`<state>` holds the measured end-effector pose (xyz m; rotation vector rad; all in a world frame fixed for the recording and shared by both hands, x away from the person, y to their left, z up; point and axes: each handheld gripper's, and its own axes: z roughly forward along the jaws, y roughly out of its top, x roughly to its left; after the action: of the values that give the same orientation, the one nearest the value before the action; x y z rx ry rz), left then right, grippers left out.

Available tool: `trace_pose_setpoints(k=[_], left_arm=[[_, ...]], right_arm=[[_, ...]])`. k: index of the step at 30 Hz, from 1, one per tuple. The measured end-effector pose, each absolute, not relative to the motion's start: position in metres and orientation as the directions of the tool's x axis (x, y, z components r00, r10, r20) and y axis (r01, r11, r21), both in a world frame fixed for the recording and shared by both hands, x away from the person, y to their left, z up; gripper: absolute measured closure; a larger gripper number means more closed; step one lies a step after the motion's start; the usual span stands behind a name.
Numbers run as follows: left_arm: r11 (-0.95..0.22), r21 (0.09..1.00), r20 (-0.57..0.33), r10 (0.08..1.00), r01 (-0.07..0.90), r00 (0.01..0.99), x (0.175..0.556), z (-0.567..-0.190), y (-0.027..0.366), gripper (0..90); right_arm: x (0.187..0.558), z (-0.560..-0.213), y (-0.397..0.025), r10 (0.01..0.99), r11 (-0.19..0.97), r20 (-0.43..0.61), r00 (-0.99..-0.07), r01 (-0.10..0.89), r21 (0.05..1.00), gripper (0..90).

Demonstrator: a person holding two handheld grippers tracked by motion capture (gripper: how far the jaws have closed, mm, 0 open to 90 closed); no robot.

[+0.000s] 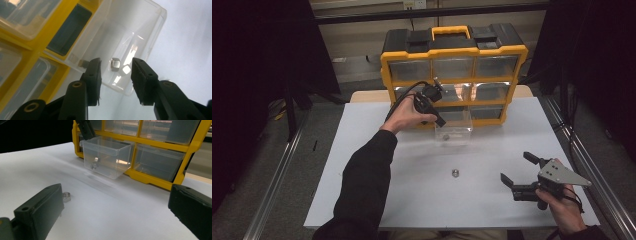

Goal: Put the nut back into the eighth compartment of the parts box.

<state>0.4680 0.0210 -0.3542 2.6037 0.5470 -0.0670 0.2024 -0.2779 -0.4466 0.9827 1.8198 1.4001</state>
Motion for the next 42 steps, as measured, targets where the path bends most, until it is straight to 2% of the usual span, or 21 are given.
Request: trace_pose_setpoints(k=[5,12,20,30,42], left_arm=[[-0.800,0.477,-0.134,0.344,0.365,0.929,0.462,-0.355,0.028,49.3],[-0.785,0.477,-0.126,0.383,0.394,0.915,0.455,-0.359,0.042,35.7],[-0.777,0.487,-0.113,0.397,0.399,0.911,0.443,-0.369,0.047,15.6],[-0.787,0.484,-0.126,0.370,0.383,0.920,0.427,-0.377,0.049,5.0],[-0.796,0.491,-0.108,0.349,0.355,0.931,0.404,-0.383,0.052,4.3]], right_arm=[[0.202,-0.447,-0.278,0.851,0.159,-0.042,-0.523,0.179,0.971,0.0],[0.202,-0.447,-0.278,0.851,0.158,-0.040,-0.524,0.183,0.970,0.0],[0.202,-0.447,-0.278,0.851,0.159,-0.040,-0.523,0.184,0.970,0.0],[0.202,-0.447,-0.278,0.852,0.159,-0.042,-0.522,0.182,0.970,0.0],[0.202,-0.447,-0.278,0.850,0.163,-0.045,-0.524,0.181,0.970,0.0]])
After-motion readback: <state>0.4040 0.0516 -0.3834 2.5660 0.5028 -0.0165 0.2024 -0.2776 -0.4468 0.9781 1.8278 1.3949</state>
